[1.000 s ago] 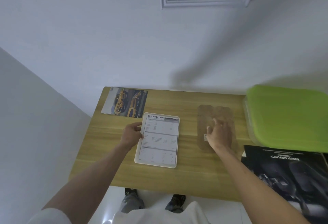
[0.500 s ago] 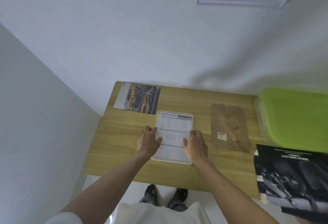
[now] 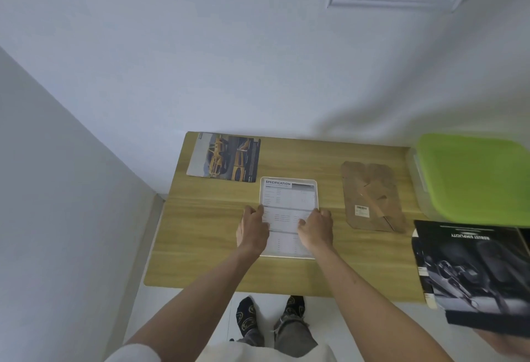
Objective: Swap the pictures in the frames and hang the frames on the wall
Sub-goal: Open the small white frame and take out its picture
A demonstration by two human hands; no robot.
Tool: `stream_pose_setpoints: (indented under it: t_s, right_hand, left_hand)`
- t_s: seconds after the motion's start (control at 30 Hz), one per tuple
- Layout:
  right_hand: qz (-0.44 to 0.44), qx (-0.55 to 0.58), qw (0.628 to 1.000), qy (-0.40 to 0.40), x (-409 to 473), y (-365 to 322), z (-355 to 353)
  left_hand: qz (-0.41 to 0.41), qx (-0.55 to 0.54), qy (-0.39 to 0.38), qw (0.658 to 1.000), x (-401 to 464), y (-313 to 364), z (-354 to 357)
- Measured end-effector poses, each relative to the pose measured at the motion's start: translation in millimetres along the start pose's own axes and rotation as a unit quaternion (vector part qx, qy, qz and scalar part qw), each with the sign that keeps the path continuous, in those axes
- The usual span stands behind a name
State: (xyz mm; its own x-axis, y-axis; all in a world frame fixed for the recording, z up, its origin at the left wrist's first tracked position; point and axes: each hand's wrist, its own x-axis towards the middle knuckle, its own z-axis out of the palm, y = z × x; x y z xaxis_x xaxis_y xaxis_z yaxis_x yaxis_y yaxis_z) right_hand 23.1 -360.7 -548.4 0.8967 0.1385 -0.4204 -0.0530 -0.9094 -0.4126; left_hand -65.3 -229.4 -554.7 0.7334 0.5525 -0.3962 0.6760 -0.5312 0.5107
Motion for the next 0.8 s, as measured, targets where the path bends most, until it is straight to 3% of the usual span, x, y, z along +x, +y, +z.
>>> stream_pose_setpoints:
  t_s: [0.17, 0.37, 0.7, 0.8]
  right_hand:
    - [0.048, 0.138, 0.987, 0.063, -1.3, -3.1, 1.0]
    - [0.053, 0.21, 0.972, 0.089, -0.5, 4.9, -5.7]
    - [0.067, 0.368, 0.927, -0.002, 1.8, 25.2, -30.4]
    - [0.061, 0.381, 0.922, -0.011, 4.0, 34.4, -47.9]
  left_hand:
    - [0.007, -0.027, -0.009, 1.0, 2.1, -4.9, -1.5]
    - [0.009, -0.048, -0.003, 0.999, 0.0, -5.2, -5.0]
    - [0.021, -0.17, 0.051, 0.984, 0.1, -0.3, -12.1]
    - [0.031, -0.237, 0.033, 0.97, 0.3, 14.5, -15.6]
